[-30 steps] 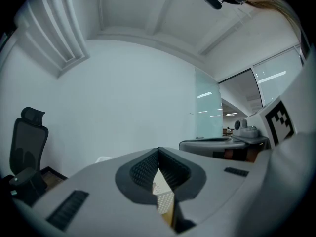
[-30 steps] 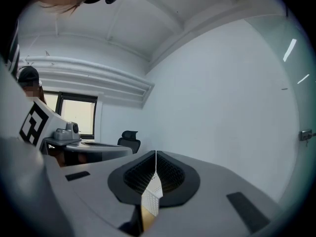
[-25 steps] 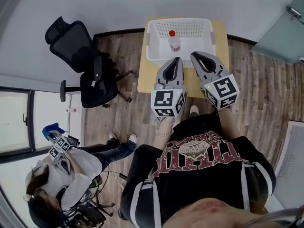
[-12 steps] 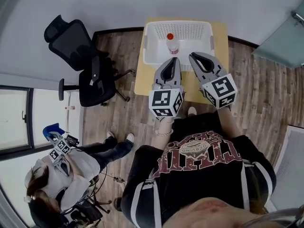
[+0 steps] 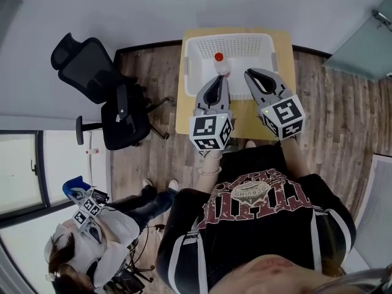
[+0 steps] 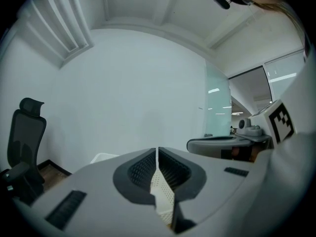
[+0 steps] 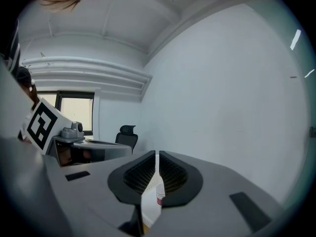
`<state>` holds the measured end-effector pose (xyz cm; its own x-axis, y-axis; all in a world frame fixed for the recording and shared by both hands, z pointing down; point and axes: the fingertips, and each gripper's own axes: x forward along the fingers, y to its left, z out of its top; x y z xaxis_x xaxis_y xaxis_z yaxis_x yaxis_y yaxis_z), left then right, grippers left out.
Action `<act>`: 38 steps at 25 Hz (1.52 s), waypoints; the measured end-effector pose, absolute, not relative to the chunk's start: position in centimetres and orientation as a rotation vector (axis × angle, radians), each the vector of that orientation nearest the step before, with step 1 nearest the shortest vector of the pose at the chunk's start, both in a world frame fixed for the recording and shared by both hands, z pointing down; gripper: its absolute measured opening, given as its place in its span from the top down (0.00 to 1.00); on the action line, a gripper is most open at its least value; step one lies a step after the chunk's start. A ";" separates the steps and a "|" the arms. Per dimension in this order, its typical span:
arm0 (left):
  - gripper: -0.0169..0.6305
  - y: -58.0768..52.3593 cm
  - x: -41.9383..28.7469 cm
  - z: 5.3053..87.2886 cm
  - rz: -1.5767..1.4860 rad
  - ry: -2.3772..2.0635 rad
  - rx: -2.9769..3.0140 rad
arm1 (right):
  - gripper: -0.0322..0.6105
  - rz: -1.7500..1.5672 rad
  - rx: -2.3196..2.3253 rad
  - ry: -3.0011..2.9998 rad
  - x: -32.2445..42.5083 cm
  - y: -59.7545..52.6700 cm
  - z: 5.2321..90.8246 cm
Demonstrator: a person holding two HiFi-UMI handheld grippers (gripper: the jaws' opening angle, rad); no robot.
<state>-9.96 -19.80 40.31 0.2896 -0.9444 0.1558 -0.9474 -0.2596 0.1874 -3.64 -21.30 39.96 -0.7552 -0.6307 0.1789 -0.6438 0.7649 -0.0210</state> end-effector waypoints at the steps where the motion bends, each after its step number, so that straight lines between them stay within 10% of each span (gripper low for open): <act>1: 0.90 -20.3 -10.2 40.5 0.028 -1.727 2.320 | 0.92 0.126 1.030 -2.793 -3.8 -21.8 40.0; 38: 0.53 -34.1 -12.6 54.8 0.796 -1.316 2.247 | 0.92 0.280 1.456 -2.535 1.6 -27.8 42.9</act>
<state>-12.59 -34.07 54.78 0.3898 -0.6443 0.6579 -0.8819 -0.4668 0.0654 1.59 -27.83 42.94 -0.4926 -0.8276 0.2691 -0.8664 0.4955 -0.0623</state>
